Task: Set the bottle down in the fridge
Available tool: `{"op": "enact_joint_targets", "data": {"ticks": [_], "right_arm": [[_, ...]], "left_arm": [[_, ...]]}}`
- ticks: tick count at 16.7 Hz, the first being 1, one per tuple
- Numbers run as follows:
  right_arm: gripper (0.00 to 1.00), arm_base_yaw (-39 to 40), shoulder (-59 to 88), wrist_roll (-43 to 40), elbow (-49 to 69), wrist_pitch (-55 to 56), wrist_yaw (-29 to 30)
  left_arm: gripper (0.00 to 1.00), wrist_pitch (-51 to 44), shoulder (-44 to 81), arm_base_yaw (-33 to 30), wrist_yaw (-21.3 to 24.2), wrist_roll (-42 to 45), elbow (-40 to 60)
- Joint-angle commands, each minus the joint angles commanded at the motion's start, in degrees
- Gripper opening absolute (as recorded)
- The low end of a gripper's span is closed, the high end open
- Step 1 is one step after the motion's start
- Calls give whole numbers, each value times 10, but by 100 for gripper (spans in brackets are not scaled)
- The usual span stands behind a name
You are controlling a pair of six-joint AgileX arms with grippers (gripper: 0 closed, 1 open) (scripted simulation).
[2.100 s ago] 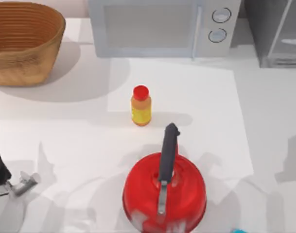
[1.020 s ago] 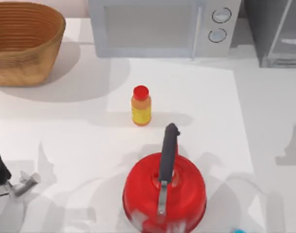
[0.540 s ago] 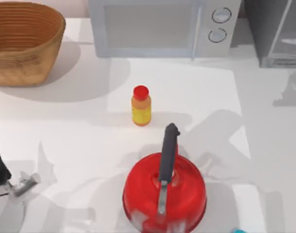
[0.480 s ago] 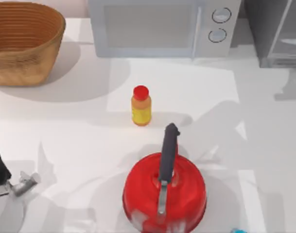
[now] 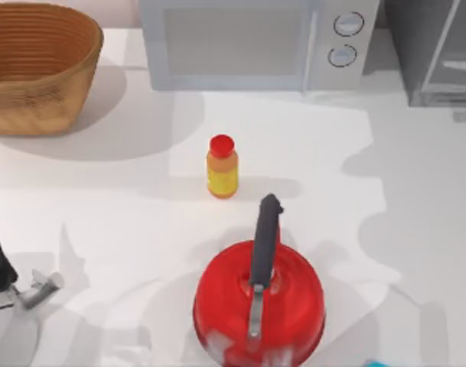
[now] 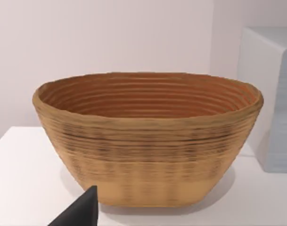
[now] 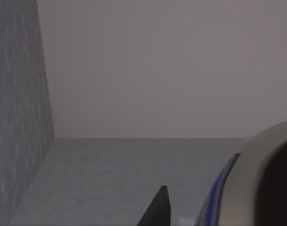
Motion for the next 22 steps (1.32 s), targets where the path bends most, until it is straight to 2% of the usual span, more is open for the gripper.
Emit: {"op": "enact_joint_targets", "data": {"ticks": [4,12,22], "right_arm": [[1,-11,77,0,39,43,-10],[1,-8,92,1,57,35,-8],[1,14,214,-1,287,-75,17]], "left_arm": [[100,0,0,0,0,0,0],[100,0,0,0,0,0,0],[100,0,0,0,0,0,0]]}}
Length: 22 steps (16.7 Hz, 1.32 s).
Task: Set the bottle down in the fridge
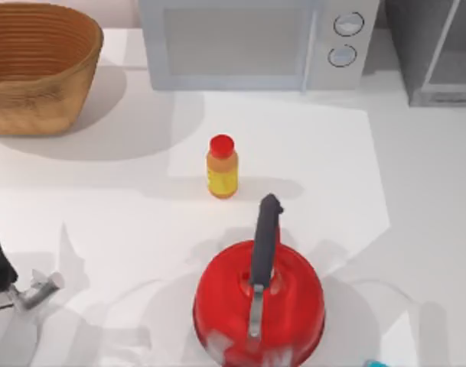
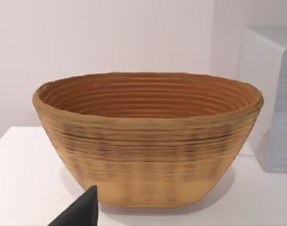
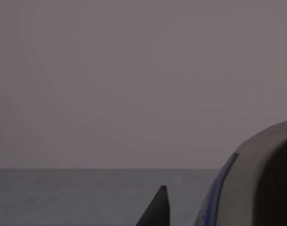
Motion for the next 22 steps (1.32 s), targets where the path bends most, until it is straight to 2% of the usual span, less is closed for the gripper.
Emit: {"op": "enact_joint_targets", "data": {"ticks": [7,20,22], "right_arm": [[1,6,20,1,42,-20,3],[98,6,20,1,42,-20,3],[100,6,20,1,42,-20,3]], "left_arm": [[100,0,0,0,0,0,0],[100,0,0,0,0,0,0],[100,0,0,0,0,0,0]]}}
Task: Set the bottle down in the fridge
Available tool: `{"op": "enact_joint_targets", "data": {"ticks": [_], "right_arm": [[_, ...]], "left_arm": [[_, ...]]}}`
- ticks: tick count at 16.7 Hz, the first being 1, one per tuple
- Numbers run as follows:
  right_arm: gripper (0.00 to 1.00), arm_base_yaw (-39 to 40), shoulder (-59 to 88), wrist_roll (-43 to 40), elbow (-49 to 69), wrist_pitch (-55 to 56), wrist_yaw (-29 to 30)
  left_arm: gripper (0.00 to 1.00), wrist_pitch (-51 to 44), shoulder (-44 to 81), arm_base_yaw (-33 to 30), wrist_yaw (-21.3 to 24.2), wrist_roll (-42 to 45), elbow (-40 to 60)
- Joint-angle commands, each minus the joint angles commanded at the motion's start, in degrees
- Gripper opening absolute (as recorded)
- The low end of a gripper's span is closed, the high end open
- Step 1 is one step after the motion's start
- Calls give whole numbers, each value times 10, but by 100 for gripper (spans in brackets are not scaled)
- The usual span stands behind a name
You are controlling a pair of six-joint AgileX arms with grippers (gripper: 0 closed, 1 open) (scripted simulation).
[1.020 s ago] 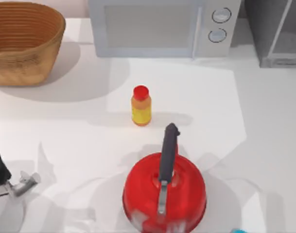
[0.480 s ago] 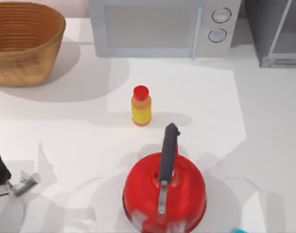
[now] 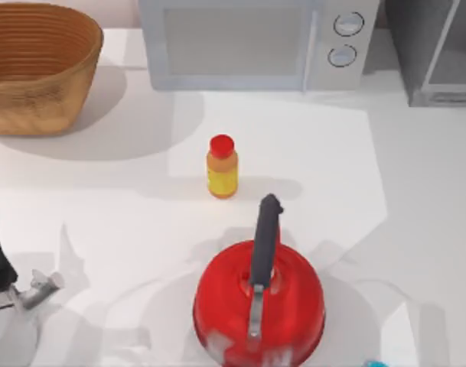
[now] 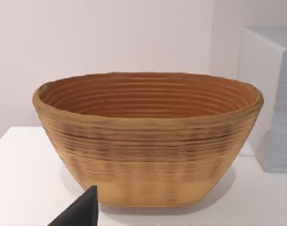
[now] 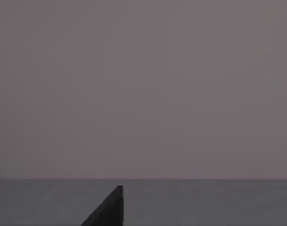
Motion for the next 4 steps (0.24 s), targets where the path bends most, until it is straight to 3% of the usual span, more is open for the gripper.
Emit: {"op": "enact_joint_targets", "data": {"ticks": [4], "right_arm": [[100,0,0,0,0,0,0]], "left_arm": [[100,0,0,0,0,0,0]]}}
